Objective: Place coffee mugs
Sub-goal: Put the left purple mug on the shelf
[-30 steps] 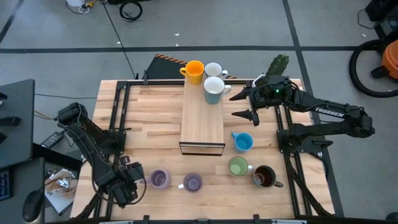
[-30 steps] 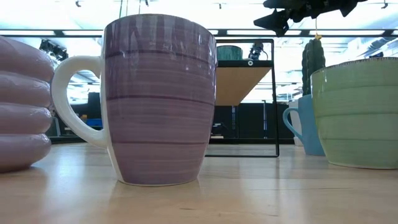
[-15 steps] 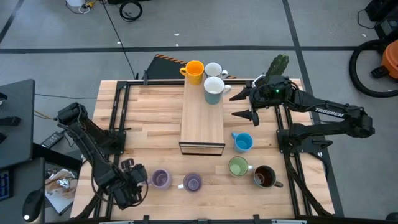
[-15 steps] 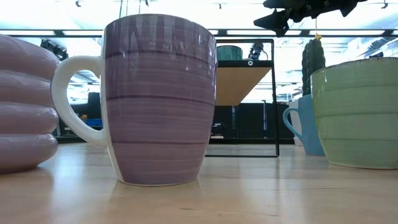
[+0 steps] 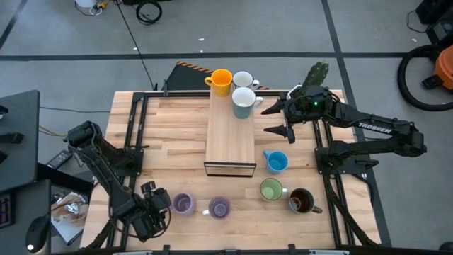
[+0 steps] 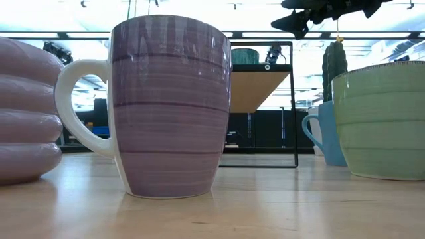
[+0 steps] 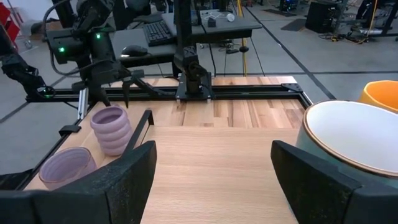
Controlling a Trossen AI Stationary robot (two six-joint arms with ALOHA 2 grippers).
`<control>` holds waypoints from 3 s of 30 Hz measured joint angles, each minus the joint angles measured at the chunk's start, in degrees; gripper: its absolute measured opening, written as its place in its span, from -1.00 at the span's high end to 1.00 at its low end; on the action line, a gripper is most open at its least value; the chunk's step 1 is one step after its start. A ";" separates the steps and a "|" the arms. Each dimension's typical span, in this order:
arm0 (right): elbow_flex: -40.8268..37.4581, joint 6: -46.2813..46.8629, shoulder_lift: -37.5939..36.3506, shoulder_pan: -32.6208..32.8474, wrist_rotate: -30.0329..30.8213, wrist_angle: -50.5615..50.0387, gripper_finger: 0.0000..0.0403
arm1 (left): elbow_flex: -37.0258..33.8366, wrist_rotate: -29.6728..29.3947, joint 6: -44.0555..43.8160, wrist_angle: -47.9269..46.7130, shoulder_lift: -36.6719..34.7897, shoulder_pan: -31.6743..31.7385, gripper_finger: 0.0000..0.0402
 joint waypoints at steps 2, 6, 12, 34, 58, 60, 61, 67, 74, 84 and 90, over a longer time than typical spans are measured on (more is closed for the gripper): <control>0.01 0.00 0.00 0.00 0.00 0.01 -0.60 | 0.00 -0.04 -0.37 0.22 0.77 0.44 -0.07; 0.00 0.22 0.00 0.00 -0.02 0.01 -0.60 | 0.00 0.14 -0.61 1.67 1.70 1.91 -0.07; 0.00 0.22 0.00 0.00 -0.02 0.02 -0.60 | 0.00 2.07 -0.12 2.13 1.82 3.90 -0.04; 0.00 0.22 0.00 0.00 -0.02 -0.01 -0.60 | 0.00 2.79 4.83 3.15 1.89 4.90 0.69; 0.00 0.87 0.00 0.00 -0.02 -0.39 -0.60 | -0.02 2.25 11.32 0.75 1.89 4.90 0.73; 0.00 0.87 0.00 0.00 -0.02 -0.39 -0.60 | -0.02 2.23 11.81 0.20 1.89 4.90 0.73; 0.00 0.87 0.00 0.00 -0.02 -0.39 -0.60 | -0.02 2.23 11.94 -0.15 1.89 4.90 0.73; 0.00 1.42 0.00 0.00 -0.02 -0.39 -0.60 | -0.11 1.93 12.08 -2.26 0.13 4.90 0.73; 0.00 2.00 0.26 0.00 0.04 -0.38 -0.60 | -0.11 -0.85 12.28 -8.07 -4.00 4.90 0.73; 0.00 4.08 2.94 0.00 0.24 0.87 -0.60 | -0.07 -3.53 24.20 -10.24 -8.21 9.80 0.73; 0.02 4.48 0.50 -0.02 4.57 2.57 -0.60 | -0.07 -4.57 35.45 -10.34 -12.59 15.72 0.73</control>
